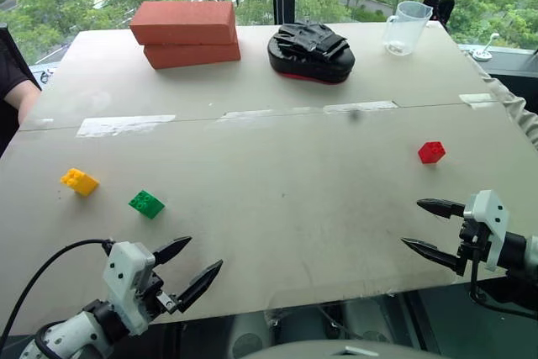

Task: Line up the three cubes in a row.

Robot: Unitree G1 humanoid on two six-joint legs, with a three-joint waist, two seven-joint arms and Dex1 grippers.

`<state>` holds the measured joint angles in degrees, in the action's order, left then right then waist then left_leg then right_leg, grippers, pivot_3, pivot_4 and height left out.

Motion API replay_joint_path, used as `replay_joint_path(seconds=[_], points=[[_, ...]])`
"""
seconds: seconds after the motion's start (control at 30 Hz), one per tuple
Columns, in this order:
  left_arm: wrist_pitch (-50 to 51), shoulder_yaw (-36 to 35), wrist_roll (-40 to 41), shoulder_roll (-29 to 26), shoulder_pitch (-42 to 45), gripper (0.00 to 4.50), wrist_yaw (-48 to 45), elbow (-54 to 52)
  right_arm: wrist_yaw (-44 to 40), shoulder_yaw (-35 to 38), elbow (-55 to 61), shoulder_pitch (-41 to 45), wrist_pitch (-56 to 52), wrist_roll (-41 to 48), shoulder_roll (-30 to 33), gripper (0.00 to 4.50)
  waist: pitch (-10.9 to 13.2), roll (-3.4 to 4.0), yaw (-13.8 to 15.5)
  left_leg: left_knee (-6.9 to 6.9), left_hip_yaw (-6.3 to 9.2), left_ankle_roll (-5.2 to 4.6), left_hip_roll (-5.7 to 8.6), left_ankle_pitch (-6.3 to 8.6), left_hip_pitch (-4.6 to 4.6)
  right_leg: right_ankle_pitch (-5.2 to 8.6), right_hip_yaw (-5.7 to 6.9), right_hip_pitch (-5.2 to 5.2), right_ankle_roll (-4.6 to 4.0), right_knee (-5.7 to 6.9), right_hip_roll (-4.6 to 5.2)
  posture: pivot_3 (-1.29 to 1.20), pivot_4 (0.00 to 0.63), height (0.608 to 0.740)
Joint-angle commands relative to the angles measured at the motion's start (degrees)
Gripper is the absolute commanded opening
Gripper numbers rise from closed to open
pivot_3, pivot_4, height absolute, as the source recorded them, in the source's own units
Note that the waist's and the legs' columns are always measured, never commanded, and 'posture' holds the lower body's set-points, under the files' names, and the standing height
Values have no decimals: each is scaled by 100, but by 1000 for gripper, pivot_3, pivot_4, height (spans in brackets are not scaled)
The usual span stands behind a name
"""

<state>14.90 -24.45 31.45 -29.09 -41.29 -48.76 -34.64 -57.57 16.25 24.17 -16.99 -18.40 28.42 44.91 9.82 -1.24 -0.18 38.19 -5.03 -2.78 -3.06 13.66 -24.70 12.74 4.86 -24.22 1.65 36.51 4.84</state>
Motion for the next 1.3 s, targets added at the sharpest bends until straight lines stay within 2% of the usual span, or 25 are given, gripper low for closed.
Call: replay_joint_path(seconds=[0.03, 0.13, 0.27, 0.43, 0.53, 0.67, 0.87, 0.9, 0.97, 1.1, 1.23, 1.3], points=[[-130, 10, 17, -34, 148, 4499, -28, 57, 468, -18, 90, 392, 97, -74, -291, 4456, 0, -1, 19, 0, 1, -1, 0, 1, 0, 1, 1, 0, -1, 0, -4, 0, 150, 740], [-76, 213, 123, -162, 594, 4499, -79, -26, 1629, -275, 244, 1240, -440, -253, -828, 4456, 2, 0, 5, 9, -1, 1, -8, 3, 3, -1, 9, -2, -2, 4, -41, 0, 150, 740], [-106, 552, -23, -686, 991, 4499, -485, -277, 2856, -307, -22, 2103, -1522, -942, -769, 4456, -1, 4, 75, 19, 0, 24, -8, 15, 4, -2, 13, -1, -4, 12, -31, 0, 150, 740], [330, 884, 302, -1270, 1925, 4499, -578, -575, 3248, -221, -775, 3173, -3092, -944, -354, 4456, -2, 10, 111, 22, -7, 23, 0, 14, 1, -20, 11, -1, -32, 16, -25, 0, 150, 740], [654, 1075, 438, -1489, 2464, 4499, -486, -668, 3475, -251, -1272, 3829, -3998, -875, -368, 4456, -5, 11, 91, 17, -8, -1, 1, 0, -1, -23, 6, 0, -37, 20, -36, 0, 150, 740], [967, 1085, 655, -1611, 2788, 4499, -391, -706, 3899, -296, -1729, 4478, -4671, -976, -588, 4456, -6, 14, 63, 9, -19, 2, -2, -1, 1, -34, -17, -3, -19, 20, -67, 0, 150, 740], [1192, 1000, 829, -1695, 2963, 4499, -267, -786, 3938, -519, -2105, 4842, -4993, -1017, -752, 4456, -6, 18, 94, 10, -29, 4, -7, 1, -3, -35, -22, -13, -14, 21, -74, 0, 150, 740], [1219, 1002, 849, -1704, 2974, 4500, -244, -806, 3906, -559, -2179, 4883, -5044, -1011, -751, 3926, -6, 18, 94, 12, -29, 4, -7, 1, -3, -35, -23, -12, -13, 21, -72, 0, 150, 740], [1292, 994, 900, -1707, 2991, 4500, -179, -851, 3833, -664, -2286, 4920, -5068, -1029, -719, 3274, -6, 18, 94, 14, -29, 3, -7, 1, -2, -35, -27, -11, -13, 22, -72, 0, 150, 740], [1370, 894, 960, -1721, 2911, 4500, -81, -928, 3663, -837, -2338, 4895, -4927, -1066, -611, 1325, -8, 18, 85, 17, -28, 2, -8, 0, 1, -35, -33, -11, -13, 26, -74, 0, 150, 740], [1380, 685, 1076, -1702, 2653, 4500, -58, -1064, 2745, -1179, -1968, 4763, -3892, -915, -425, 1296, -8, 19, 76, 15, -29, 3, -8, 0, 2, -37, -36, -11, -12, 27, -79, 0, 150, 740], [1484, 521, 1265, -1681, 2518, 4500, -17, -1084, 1816, -1310, -1662, 4700, -3137, -547, -517, 1296, -7, 19, 58, 13, -30, 4, -8, 0, 1, -36, -38, -13, -11, 26, -80, 0, 150, 740]])
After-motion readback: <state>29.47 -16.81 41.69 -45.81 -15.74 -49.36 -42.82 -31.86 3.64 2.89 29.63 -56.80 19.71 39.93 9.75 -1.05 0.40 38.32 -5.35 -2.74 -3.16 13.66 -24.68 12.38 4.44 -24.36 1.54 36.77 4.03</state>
